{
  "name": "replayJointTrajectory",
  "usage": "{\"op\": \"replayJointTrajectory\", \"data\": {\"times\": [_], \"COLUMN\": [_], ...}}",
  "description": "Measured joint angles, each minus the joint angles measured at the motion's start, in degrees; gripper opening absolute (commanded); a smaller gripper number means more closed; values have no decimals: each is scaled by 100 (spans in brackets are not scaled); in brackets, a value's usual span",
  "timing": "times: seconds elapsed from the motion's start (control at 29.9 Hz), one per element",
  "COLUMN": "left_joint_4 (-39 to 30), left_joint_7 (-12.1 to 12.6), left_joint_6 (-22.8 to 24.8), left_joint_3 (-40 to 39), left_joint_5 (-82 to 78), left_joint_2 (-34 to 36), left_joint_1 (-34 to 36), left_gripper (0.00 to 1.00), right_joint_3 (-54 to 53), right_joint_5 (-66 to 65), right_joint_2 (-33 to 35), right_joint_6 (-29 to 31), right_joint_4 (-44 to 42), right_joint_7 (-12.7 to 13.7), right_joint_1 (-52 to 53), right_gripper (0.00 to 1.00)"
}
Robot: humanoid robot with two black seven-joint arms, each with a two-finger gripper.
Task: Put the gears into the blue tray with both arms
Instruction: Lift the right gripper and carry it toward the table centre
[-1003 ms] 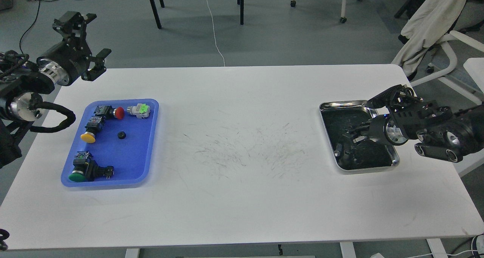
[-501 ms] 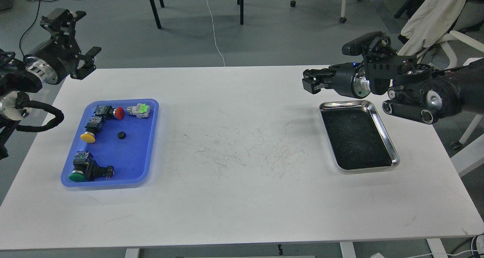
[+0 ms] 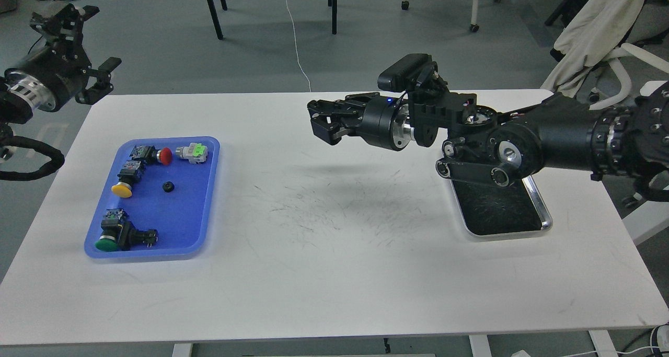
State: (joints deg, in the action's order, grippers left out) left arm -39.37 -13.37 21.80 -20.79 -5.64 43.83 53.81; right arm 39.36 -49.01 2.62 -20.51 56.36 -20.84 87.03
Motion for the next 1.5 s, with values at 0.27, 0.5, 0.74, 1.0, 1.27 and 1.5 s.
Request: {"op": "replayJointTrajectory", "data": {"times": [0.27,0.5,0.74,1.0,1.27,1.5], "left_joint_4": [-362,-652,-836,-937,-1027,-1199], "left_joint_7": [1,1,1,-8,-8,-8], "left_joint_6": [-1,-2,0,0,-4,-17], "left_joint_3": [21,23,22,20,17,18], "left_joint_5": [2,2,2,2,2,2], "left_joint_2": [569,1009,1247,1426,1466,1644], "left_joint_1": [-53,-88,-90,-92,-91,-83], "left_gripper": [99,99,99,99,99,99], "right_joint_3": [-8,-83,-181,-249,-251,-250], "right_joint_5": [-450,-914,-940,-1391,-1475,-1589], "right_joint_2": [-259,-262,-262,-262,-262,-262], "right_joint_6": [-232,-424,-646,-748,-749,-748], "right_joint_4": [-82,-462,-544,-619,-699,-809], "right_joint_7": [-220,-353,-417,-432,-432,-430], "right_joint_1": [-652,-1279,-1432,-1736,-1956,-2084], "right_gripper": [1,1,1,1,1,2]}}
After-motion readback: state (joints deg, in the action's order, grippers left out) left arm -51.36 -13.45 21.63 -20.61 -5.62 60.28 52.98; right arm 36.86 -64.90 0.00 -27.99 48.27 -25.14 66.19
